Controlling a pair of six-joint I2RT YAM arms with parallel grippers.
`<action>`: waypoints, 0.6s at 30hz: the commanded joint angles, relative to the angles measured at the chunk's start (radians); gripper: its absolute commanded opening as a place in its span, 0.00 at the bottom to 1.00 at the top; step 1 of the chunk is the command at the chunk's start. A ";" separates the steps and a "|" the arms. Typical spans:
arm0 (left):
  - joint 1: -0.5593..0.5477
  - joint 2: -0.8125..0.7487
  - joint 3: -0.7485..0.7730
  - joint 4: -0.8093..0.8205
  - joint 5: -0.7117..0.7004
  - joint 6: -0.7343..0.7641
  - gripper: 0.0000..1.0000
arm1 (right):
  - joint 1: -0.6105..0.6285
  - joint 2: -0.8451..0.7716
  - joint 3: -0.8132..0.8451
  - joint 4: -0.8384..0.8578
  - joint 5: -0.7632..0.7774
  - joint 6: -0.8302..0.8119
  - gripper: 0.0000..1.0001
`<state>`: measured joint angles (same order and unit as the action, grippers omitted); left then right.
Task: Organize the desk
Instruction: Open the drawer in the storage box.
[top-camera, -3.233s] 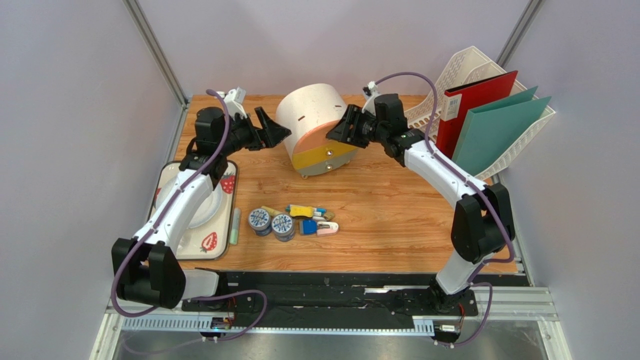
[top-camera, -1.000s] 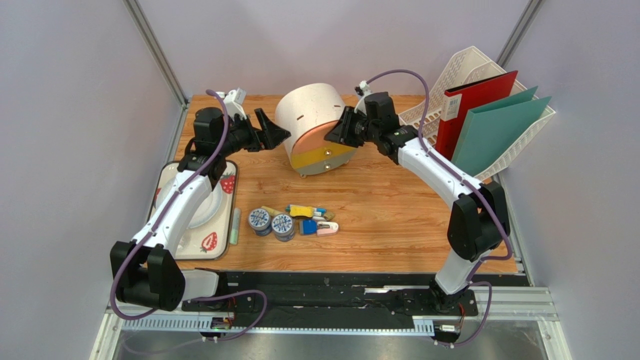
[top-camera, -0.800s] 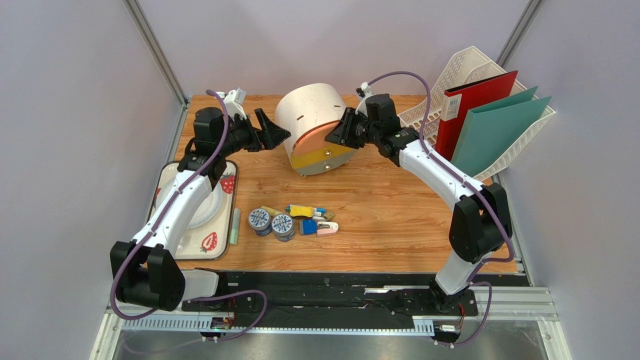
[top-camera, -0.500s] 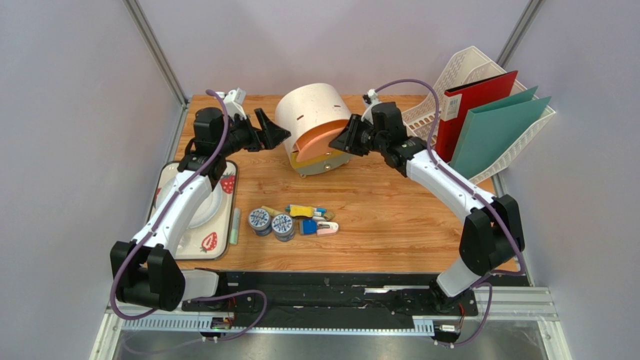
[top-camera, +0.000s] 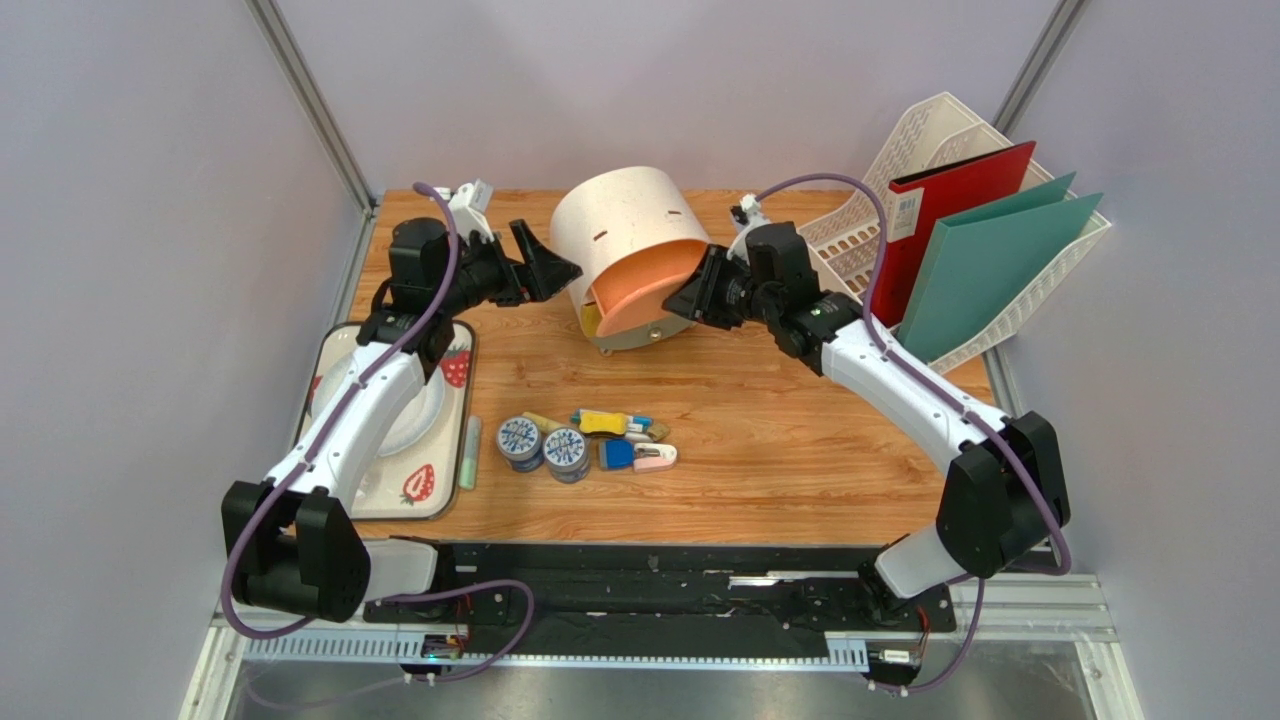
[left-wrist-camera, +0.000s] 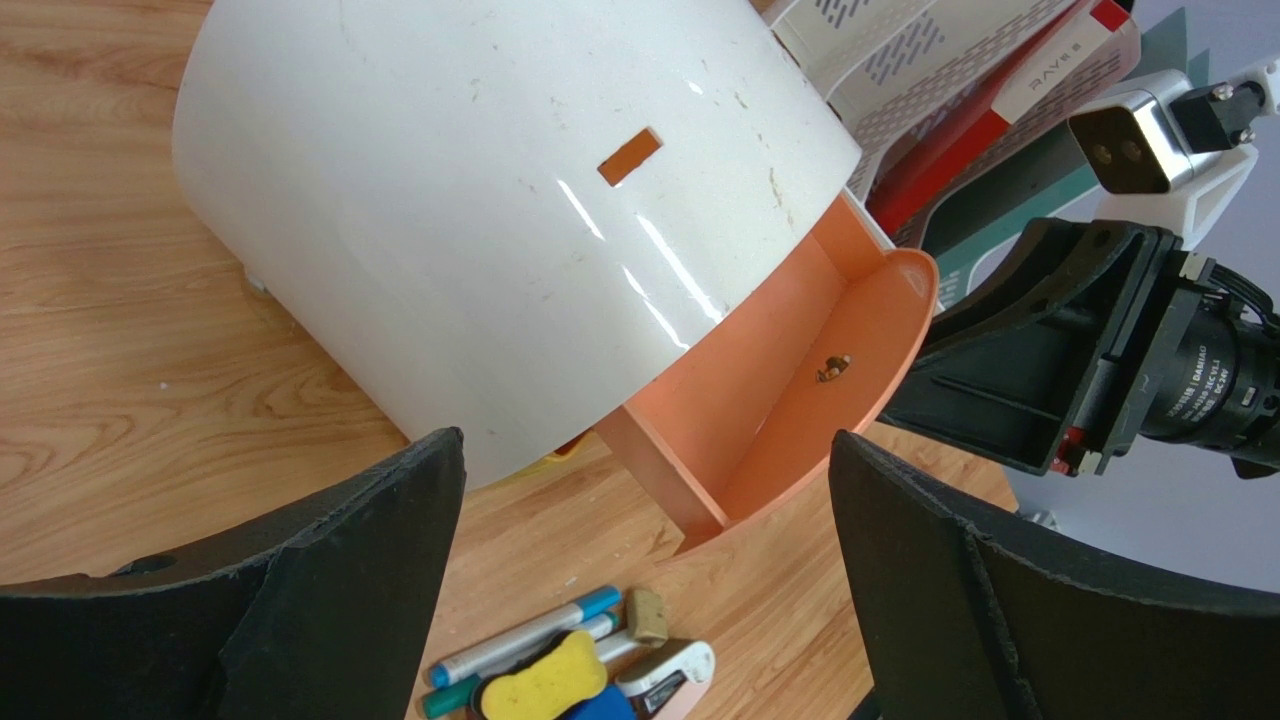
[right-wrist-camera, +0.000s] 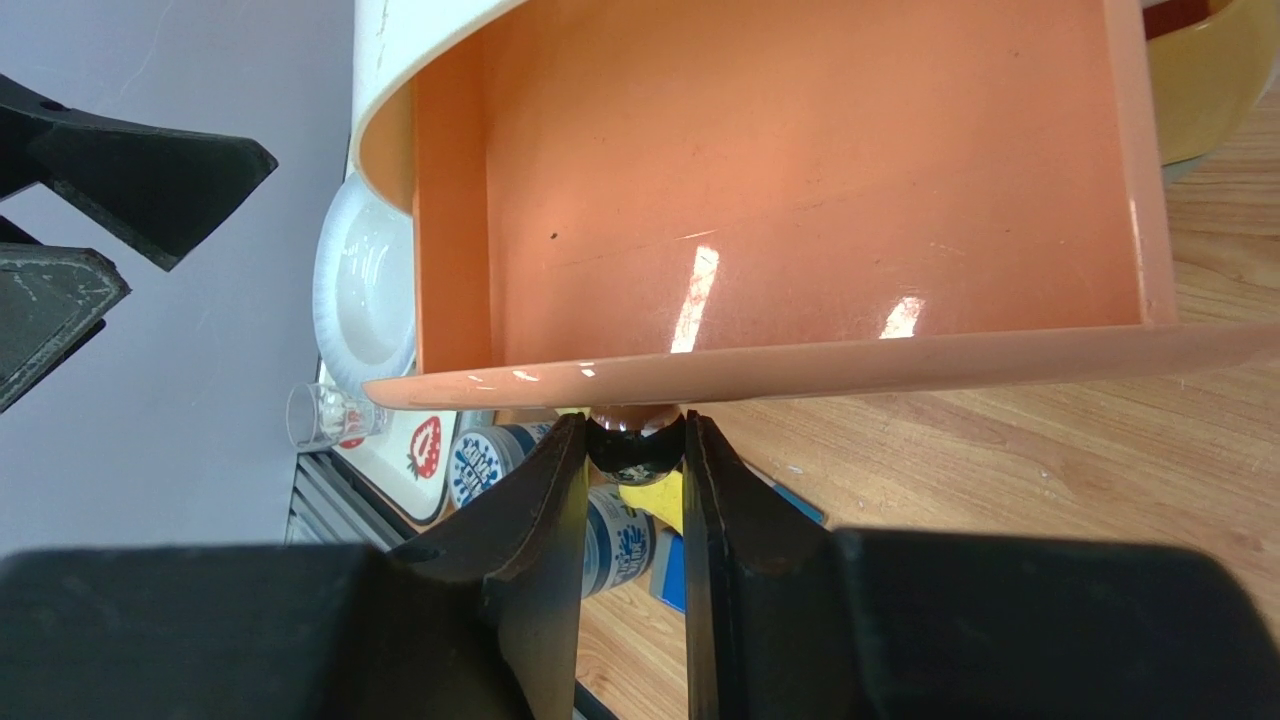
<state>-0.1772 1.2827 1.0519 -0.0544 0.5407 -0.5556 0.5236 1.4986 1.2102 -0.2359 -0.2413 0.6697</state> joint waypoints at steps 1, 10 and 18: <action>-0.005 -0.037 -0.003 0.044 0.011 -0.009 0.99 | 0.010 -0.035 0.002 -0.031 0.060 -0.012 0.18; -0.004 -0.043 -0.010 0.030 0.005 0.002 0.99 | 0.015 -0.032 0.005 -0.045 0.060 -0.027 0.31; -0.004 -0.075 -0.006 -0.047 -0.057 0.057 0.99 | 0.015 -0.041 0.003 -0.051 0.057 -0.035 0.61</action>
<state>-0.1772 1.2583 1.0416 -0.0742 0.5186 -0.5419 0.5354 1.4864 1.2095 -0.2913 -0.1997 0.6552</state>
